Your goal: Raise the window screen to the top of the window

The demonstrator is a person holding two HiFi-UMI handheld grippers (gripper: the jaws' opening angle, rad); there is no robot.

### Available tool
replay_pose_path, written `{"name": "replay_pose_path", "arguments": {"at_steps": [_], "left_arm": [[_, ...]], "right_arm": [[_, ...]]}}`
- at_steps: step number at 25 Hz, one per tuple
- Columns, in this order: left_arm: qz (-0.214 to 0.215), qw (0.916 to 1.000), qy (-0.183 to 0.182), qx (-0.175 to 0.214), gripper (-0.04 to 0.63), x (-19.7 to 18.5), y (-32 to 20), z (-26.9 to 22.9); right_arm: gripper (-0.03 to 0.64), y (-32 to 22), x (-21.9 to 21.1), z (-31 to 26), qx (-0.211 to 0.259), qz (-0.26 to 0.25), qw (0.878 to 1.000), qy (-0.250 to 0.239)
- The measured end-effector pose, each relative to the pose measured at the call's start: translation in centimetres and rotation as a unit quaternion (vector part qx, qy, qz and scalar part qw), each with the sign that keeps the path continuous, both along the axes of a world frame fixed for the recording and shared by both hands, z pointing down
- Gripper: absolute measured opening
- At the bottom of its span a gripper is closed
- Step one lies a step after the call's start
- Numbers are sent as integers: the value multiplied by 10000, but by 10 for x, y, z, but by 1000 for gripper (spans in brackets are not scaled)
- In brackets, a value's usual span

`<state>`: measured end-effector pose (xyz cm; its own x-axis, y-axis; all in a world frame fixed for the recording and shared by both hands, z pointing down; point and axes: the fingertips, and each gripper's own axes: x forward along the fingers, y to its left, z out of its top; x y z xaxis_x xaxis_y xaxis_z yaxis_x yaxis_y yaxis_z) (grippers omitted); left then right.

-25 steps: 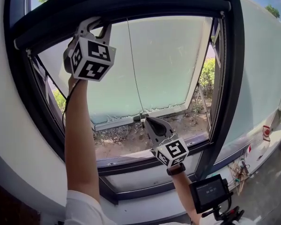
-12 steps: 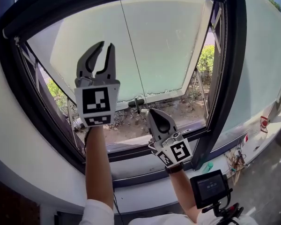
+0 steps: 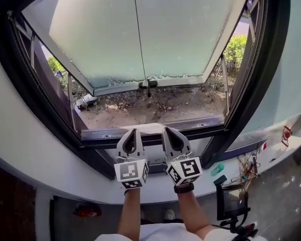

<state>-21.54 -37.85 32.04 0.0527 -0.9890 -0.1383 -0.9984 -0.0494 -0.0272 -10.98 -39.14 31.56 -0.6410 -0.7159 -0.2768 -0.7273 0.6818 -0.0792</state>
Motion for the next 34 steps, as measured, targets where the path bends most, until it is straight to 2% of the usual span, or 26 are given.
{"name": "replay_pose_path", "arguments": {"at_steps": [3,5,7,11,14,19,24,26,34], "left_arm": [[27,9990,-174,-415,1,8,8,46],[-29,9992,-127,-370,1,2,17,49],[-41,9997,-90,-226,0,-3,26,41],[50,9999,-106,-70,0,-7,41,30],[61,9999,-102,-47,1,-16,50,28],[50,9999,-80,36,0,-35,59,22],[102,9999,-85,81,0,-51,61,16],[113,9999,-59,98,1,-58,60,15],[374,9993,-91,28,0,-54,50,20]], "right_arm": [[3,2,-4,55,-820,-121,9962,286],[3,10,-7,70,-1043,-186,9934,435],[3,18,-8,67,-942,-128,9935,621],[3,30,-13,41,-360,258,9925,1136],[3,41,-24,25,-147,304,9926,1169],[3,48,-42,22,-127,284,9920,1223],[3,49,-49,13,-131,324,9955,883],[3,48,-52,12,-104,385,9949,926],[3,45,-53,10,-45,543,9938,969]]}}
